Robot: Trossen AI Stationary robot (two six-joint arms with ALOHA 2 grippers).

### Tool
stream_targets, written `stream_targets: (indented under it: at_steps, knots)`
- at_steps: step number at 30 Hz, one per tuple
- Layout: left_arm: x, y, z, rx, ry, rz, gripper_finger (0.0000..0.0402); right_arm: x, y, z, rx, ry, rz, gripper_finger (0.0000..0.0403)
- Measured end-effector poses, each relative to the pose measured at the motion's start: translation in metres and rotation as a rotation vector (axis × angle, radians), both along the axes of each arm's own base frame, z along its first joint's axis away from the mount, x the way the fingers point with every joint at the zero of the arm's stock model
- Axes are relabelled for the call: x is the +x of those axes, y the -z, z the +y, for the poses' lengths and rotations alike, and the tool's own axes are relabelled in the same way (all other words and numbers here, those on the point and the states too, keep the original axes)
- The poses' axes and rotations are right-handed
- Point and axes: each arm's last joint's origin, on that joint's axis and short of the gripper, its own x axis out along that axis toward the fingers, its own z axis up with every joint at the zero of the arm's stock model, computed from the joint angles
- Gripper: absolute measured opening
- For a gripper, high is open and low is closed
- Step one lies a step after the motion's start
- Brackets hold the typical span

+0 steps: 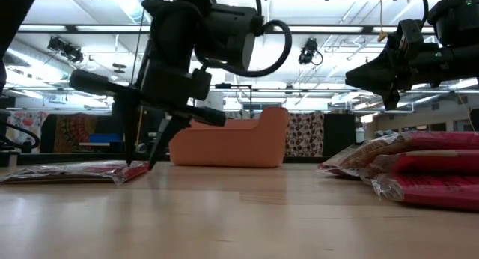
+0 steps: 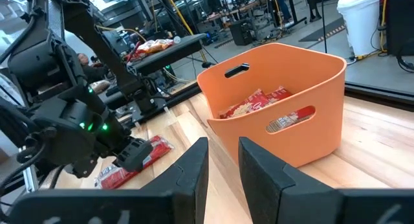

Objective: Sort popcorn bags into baskets
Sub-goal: Put the red popcorn bag into the orange bin

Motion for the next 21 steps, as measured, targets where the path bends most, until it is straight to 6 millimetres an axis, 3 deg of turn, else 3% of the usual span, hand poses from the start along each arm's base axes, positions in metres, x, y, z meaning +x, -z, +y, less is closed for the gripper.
stream_targets:
  at_steps: [13, 21]
  knots:
    - [-0.001, 0.011, 0.001, -0.004, 0.086, 0.068, 0.0114, 0.000, 0.000, 0.000, 0.000, 0.000, 0.000, 0.0090]
    - [-0.004, 0.012, -0.001, 0.044, 0.131, 0.094, 0.0017, 0.000, 0.000, 0.000, 0.000, 0.000, 0.000, 0.0090]
